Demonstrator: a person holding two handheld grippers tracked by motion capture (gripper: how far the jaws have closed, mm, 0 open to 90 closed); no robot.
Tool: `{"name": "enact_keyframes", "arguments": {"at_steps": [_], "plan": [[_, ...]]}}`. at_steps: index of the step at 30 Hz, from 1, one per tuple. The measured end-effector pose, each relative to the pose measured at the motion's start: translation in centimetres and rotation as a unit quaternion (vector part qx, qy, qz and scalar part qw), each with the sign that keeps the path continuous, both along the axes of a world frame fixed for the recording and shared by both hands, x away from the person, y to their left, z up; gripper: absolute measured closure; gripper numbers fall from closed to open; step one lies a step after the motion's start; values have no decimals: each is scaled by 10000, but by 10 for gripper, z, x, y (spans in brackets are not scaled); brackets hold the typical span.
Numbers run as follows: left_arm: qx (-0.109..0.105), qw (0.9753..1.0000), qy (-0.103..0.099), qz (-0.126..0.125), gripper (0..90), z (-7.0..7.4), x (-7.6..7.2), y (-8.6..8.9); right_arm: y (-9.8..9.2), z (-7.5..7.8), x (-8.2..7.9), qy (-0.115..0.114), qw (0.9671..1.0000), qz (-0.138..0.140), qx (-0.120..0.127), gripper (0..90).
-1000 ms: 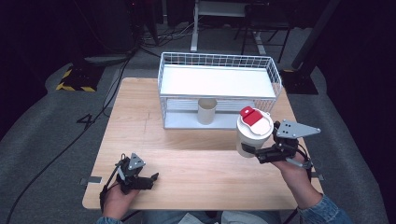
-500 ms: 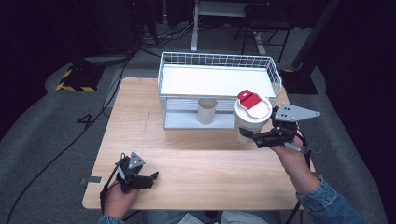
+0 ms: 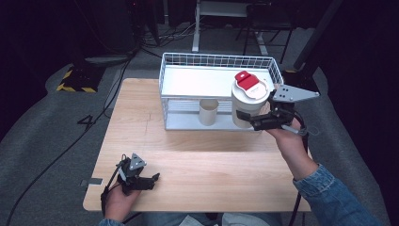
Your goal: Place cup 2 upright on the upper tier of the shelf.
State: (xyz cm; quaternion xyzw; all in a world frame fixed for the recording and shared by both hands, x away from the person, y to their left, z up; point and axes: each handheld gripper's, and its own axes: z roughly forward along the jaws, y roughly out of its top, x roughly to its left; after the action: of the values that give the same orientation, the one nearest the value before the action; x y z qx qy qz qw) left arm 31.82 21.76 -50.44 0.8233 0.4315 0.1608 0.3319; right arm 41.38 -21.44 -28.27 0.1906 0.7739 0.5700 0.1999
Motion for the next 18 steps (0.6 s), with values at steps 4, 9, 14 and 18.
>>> {"name": "enact_keyframes", "arguments": {"at_steps": [4,9,14,18], "plan": [[0,10000,0,2,127,0,0,0,4,6,9,-15,10000,-25,21,141],[7,10000,12,39,127,0,-1,0,11,13,24,10,9999,-59,126,141],[10,10000,8,50,127,0,-1,0,18,17,37,16,9998,-84,193,141],[-22,9999,20,106,127,0,-1,-1,25,19,47,-16,9997,-113,216,141]]}}
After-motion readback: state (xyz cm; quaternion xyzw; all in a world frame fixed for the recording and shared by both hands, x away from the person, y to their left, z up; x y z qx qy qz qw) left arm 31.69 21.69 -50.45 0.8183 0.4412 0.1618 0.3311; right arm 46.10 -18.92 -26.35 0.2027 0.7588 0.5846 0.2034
